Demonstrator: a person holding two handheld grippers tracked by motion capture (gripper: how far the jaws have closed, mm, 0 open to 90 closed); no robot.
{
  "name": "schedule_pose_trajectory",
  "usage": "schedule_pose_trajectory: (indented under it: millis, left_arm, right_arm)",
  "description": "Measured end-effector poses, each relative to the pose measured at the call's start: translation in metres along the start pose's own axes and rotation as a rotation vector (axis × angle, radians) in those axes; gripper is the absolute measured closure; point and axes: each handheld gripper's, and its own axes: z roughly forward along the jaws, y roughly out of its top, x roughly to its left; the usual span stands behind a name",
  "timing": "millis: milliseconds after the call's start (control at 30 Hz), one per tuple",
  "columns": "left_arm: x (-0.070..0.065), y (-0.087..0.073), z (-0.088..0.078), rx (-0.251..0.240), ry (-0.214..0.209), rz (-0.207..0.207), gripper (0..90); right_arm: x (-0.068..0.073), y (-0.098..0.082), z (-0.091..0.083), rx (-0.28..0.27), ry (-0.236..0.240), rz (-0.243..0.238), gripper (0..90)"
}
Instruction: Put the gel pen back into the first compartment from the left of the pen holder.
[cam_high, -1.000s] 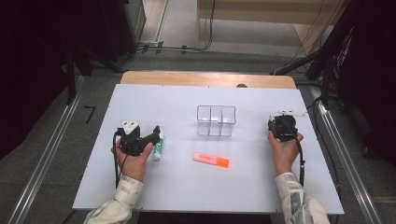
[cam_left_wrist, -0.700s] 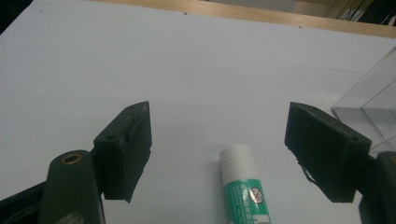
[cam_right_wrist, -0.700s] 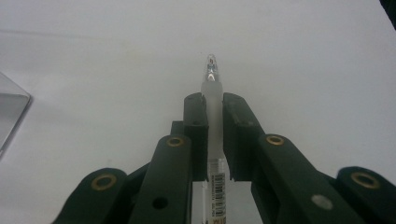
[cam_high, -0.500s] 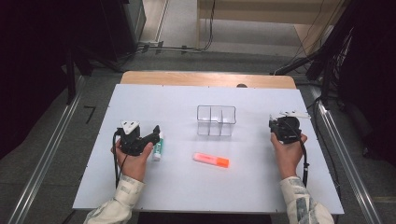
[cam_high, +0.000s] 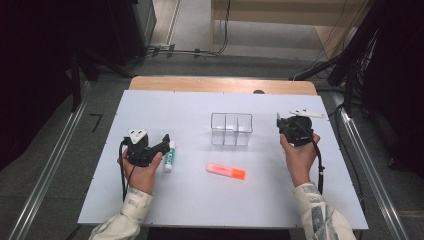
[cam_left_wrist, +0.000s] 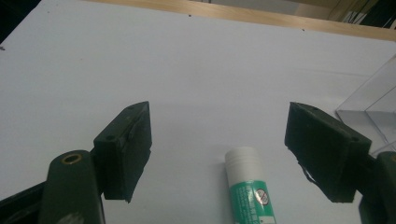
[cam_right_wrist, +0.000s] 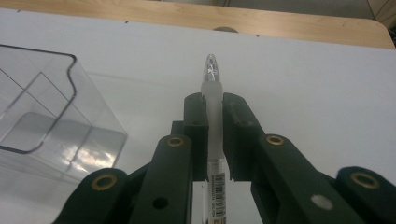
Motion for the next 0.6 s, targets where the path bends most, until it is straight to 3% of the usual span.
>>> schedule_pose_trajectory:
  millis: [600]
  left_arm:
    - [0.011, 0.0, -0.003, -0.004, 0.014, -0.006, 23.0]
  right_arm:
    - [0.037, 0.023, -0.001, -0.034, 0.085, -0.05, 78.9]
